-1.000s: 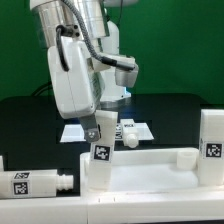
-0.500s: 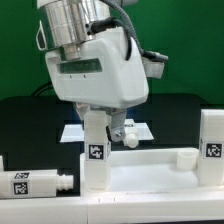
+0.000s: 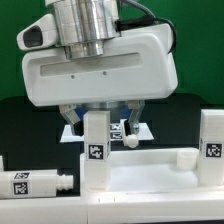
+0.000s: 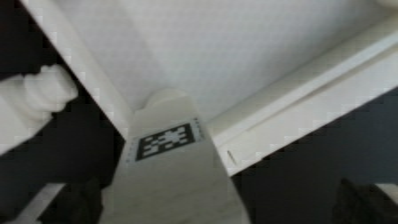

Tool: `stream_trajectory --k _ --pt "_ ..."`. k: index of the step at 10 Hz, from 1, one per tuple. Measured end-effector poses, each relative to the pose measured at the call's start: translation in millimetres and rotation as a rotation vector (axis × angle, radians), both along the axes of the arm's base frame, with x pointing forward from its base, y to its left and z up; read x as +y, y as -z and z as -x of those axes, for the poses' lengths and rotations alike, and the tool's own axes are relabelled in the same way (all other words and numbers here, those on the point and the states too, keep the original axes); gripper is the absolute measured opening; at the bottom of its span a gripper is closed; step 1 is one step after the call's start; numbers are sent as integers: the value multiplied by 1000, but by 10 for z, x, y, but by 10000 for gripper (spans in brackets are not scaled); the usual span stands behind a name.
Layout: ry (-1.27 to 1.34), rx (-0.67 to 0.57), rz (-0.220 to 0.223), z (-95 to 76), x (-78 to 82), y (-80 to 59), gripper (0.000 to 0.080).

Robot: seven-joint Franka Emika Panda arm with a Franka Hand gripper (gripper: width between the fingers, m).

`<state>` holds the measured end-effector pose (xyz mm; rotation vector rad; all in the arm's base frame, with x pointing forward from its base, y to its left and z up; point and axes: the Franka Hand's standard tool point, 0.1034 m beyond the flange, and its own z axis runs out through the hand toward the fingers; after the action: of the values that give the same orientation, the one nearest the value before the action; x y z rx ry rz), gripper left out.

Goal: Assemble desk

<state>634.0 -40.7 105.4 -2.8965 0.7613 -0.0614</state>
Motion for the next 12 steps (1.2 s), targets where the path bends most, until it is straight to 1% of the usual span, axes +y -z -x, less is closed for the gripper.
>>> stream_trajectory --k 1,2,3,4,5,6,7,8,12 --pt "-3 0 1 1 -9 1 538" --pt "15 2 -2 1 -5 3 538" --pt "94 13 -7 5 -10 6 356" --pt "192 27 -9 16 -60 13 304" --pt "379 46 -22 2 -89 -5 304" --pt "605 77 -45 10 -82 5 297" --pt "834 111 -83 13 -62 29 292" --pt "938 124 -121 11 -91 33 292" --pt "846 113 -111 18 -84 34 291"
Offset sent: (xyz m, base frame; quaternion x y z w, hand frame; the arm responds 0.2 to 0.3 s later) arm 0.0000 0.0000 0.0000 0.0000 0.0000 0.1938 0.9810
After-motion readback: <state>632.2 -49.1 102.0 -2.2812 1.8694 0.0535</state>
